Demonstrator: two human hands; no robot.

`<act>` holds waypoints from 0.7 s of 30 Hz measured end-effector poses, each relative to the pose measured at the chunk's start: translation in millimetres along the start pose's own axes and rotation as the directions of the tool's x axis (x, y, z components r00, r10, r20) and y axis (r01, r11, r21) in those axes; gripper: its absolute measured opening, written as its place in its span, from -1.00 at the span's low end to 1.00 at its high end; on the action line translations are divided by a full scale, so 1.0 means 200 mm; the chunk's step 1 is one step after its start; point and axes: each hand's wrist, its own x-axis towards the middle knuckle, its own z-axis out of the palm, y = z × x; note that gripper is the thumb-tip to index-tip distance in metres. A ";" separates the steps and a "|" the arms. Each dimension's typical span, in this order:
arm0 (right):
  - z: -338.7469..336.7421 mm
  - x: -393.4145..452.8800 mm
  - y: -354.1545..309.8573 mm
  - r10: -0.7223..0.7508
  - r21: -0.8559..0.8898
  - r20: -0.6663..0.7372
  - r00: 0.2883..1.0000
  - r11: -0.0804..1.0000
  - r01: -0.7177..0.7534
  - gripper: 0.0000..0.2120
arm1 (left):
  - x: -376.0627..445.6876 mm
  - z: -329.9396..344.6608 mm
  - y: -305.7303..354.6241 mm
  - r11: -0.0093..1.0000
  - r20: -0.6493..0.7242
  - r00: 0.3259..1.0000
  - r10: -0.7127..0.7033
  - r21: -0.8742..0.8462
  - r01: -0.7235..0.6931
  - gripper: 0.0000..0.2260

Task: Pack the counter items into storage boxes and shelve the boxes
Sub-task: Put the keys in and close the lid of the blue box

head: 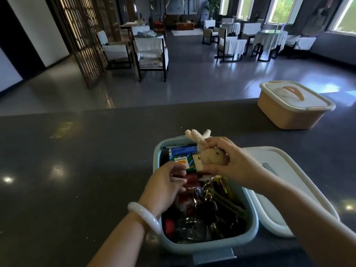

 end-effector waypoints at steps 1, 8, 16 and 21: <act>0.02 -0.01 0.01 -0.016 0.012 0.049 0.999 1.000 0.016 -0.57 | 0.00 -0.02 -0.01 0.999 -0.028 1.000 -0.004 -0.038 0.003 -0.73; 0.12 -0.11 0.10 -0.036 -0.194 0.226 0.973 0.978 0.081 -0.51 | -0.02 -0.10 -0.05 0.984 -0.090 0.992 0.091 0.161 -0.076 -0.73; 0.18 -0.19 0.10 -0.077 -0.060 0.181 0.981 0.994 0.089 -0.32 | -0.01 -0.03 -0.05 0.918 0.013 0.984 0.179 0.357 -0.171 -0.66; 0.19 -0.17 0.14 -0.003 0.107 0.170 0.985 0.994 -0.015 -0.49 | -0.02 -0.02 -0.03 0.844 0.008 0.951 0.308 0.460 -0.277 -0.70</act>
